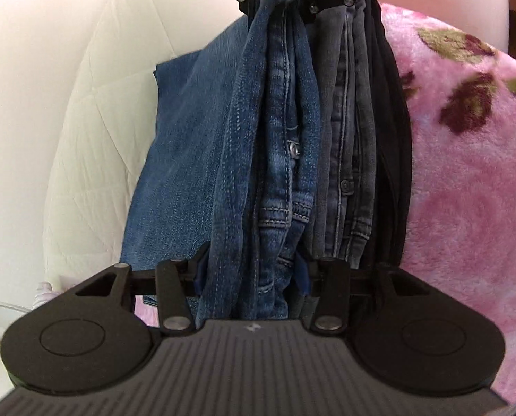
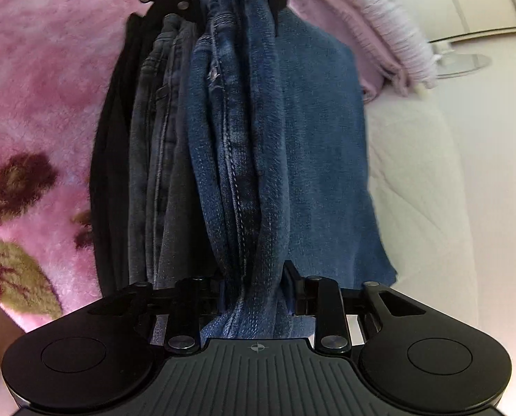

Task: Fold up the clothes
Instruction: 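Lower the blue jeans onto the dark jeans stack with both grippers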

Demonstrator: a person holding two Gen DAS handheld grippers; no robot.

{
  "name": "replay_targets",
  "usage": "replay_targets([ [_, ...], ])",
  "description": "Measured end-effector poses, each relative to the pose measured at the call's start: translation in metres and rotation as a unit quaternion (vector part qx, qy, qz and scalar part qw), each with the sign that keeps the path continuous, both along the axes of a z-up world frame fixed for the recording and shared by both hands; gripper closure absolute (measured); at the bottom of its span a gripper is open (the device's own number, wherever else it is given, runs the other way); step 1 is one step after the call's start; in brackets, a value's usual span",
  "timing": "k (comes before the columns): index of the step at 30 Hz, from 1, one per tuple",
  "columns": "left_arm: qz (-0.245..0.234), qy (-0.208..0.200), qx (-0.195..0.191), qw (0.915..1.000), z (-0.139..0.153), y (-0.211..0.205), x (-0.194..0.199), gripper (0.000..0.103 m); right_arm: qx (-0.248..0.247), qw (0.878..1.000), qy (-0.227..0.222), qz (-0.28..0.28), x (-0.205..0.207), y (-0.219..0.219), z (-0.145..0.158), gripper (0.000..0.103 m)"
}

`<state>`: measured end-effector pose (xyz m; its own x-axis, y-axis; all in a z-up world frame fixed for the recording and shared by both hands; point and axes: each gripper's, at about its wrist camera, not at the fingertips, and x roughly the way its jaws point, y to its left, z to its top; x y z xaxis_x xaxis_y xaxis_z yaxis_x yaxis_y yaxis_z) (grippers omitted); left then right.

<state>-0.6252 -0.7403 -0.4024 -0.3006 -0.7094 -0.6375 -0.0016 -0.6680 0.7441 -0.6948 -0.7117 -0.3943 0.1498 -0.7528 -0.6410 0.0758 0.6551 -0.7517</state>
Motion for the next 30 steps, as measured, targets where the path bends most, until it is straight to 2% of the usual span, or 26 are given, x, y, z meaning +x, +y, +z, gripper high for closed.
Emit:
replay_targets([
  [6, -0.04, -0.009, 0.007, 0.9991, 0.007, -0.008, 0.013, 0.059, -0.006, 1.0, 0.0, -0.001, -0.01, 0.004, 0.013, 0.072],
  [9, -0.054, -0.018, -0.006, 0.9983, 0.008, -0.009, 0.018, 0.06, 0.005, 1.0, -0.021, -0.021, -0.006, 0.007, 0.009, 0.071],
  [13, -0.029, -0.009, -0.037, 0.9988, 0.018, -0.02, 0.022, 0.059, 0.009, 0.994, -0.074, -0.078, 0.004, 0.003, 0.023, 0.077],
  [15, -0.02, -0.007, -0.033, 0.9992, 0.012, -0.023, 0.023, 0.059, 0.004, 0.992, -0.089, -0.092, 0.007, 0.006, 0.024, 0.077],
  [19, -0.027, -0.012, -0.03, 0.9991, -0.006, -0.013, 0.03, 0.059, 0.009, 0.994, -0.069, -0.09, 0.009, 0.011, 0.007, 0.077],
  [27, -0.006, 0.0, -0.022, 0.9997, -0.004, -0.013, 0.033, 0.059, 0.012, 0.995, -0.064, -0.075, 0.007, 0.013, 0.009, 0.077],
  [30, -0.003, 0.002, -0.013, 0.9999, 0.004, -0.013, 0.037, 0.058, 0.015, 0.997, -0.042, -0.062, 0.009, 0.011, 0.005, 0.077],
])
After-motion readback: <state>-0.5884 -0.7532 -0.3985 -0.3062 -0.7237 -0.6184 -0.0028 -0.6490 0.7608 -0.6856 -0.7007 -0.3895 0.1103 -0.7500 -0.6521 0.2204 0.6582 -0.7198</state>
